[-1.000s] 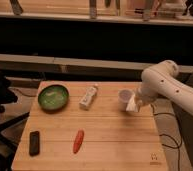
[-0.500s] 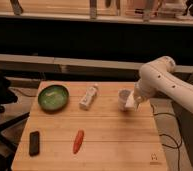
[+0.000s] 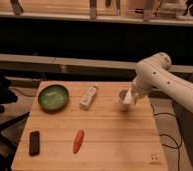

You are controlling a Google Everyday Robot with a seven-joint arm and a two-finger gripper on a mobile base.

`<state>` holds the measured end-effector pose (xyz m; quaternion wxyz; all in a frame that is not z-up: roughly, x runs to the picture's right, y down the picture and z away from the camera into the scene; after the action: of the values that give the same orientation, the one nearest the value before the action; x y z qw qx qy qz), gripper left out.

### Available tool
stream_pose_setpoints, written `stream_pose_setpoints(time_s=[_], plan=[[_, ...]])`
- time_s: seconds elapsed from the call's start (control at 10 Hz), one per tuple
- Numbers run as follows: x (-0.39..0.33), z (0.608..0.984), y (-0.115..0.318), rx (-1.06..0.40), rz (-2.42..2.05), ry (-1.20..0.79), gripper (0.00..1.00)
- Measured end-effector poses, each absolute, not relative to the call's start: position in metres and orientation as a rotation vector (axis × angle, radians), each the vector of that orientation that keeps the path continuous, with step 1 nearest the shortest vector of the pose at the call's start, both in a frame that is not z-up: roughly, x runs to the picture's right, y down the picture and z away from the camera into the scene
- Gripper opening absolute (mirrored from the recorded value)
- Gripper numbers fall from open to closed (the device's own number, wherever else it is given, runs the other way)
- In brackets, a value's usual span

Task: Place the white sponge in the ceramic cup

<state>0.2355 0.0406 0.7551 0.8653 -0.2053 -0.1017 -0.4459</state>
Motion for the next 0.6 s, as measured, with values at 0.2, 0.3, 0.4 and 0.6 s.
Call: stream_pose_setpoints(time_s=[0.2, 0.3, 0.4, 0.6], plan=[[0.236, 0.761, 0.032, -0.424, -0.935, -0.216, 0.01], [0.237, 0.764, 0.026, -0.424, -0.933, -0.215, 0.01], [0.238, 0.765, 0.024, -0.424, -0.931, -0.215, 0.01], [0.239, 0.767, 0.022, -0.424, -0.933, -0.213, 0.01]])
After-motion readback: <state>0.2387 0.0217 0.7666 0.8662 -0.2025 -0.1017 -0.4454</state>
